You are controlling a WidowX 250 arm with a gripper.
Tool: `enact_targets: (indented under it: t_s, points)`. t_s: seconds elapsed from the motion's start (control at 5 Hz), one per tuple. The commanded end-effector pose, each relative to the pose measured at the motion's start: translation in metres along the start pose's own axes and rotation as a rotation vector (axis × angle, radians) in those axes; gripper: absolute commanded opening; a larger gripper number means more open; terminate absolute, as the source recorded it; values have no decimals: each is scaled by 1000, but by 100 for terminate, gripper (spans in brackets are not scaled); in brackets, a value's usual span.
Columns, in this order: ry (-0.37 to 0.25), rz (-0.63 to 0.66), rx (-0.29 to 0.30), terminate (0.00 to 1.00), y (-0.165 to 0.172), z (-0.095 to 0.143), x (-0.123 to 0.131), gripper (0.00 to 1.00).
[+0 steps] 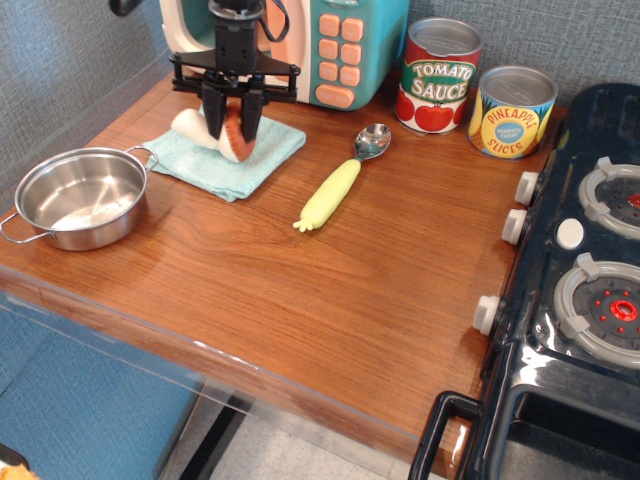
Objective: Pick up rattle on top of blue cloth and move it diagonally.
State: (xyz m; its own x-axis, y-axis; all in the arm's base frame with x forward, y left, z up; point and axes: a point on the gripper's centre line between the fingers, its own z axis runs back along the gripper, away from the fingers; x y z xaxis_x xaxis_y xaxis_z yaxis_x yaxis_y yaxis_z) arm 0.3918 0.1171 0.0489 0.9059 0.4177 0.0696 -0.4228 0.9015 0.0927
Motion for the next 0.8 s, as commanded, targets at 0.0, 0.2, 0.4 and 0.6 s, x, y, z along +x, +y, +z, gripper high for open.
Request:
enact_targets:
  t_s: [0.0,0.2,0.4,0.6]
  points:
    - [-138,-139,-80,0,-19,63,-52,0]
    - [-114,-271,-59,0,-41,59,-93,0]
    - [-101,-394,-54,0,-63,50,-124,0]
    - [-78,-482,-29,0,-71,40,-152,0]
